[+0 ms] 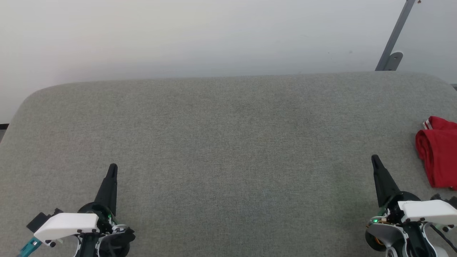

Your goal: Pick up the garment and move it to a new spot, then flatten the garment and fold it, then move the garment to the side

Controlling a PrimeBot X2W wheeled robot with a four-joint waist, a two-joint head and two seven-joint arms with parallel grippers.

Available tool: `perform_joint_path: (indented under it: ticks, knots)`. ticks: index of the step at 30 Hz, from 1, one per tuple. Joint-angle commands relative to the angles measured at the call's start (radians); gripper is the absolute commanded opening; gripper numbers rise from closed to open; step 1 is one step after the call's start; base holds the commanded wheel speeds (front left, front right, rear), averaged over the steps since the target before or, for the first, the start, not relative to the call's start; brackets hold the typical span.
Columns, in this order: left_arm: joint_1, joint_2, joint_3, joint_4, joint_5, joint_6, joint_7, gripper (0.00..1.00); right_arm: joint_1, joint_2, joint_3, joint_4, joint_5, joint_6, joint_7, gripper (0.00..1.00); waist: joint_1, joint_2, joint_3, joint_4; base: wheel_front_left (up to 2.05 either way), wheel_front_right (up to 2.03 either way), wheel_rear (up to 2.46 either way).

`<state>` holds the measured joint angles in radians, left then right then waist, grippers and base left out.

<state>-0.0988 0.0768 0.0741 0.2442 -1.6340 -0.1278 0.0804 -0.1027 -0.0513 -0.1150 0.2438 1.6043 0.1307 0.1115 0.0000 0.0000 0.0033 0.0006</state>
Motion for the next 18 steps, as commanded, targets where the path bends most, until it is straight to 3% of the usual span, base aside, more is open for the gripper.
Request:
perform_joint_path:
  ticks: [1, 18]
  knots:
    - [-0.014, 0.001, 0.004, 0.001, -0.015, -0.005, 0.008, 0.0, -0.011, 0.004, 0.001, 0.004, 0.011, 0.0, 0.004, 0.0, 0.0, 0.0, 0.0, -0.001, 0.0, 0.0, 0.0]
    - [-0.014, -0.004, 0.011, 0.001, -0.005, -0.005, 0.012, 0.0, -0.011, 0.003, 0.001, 0.003, 0.01, 0.0, 0.004, 0.0, 0.0, 0.0, 0.0, -0.001, 0.0, 0.0, 0.0]
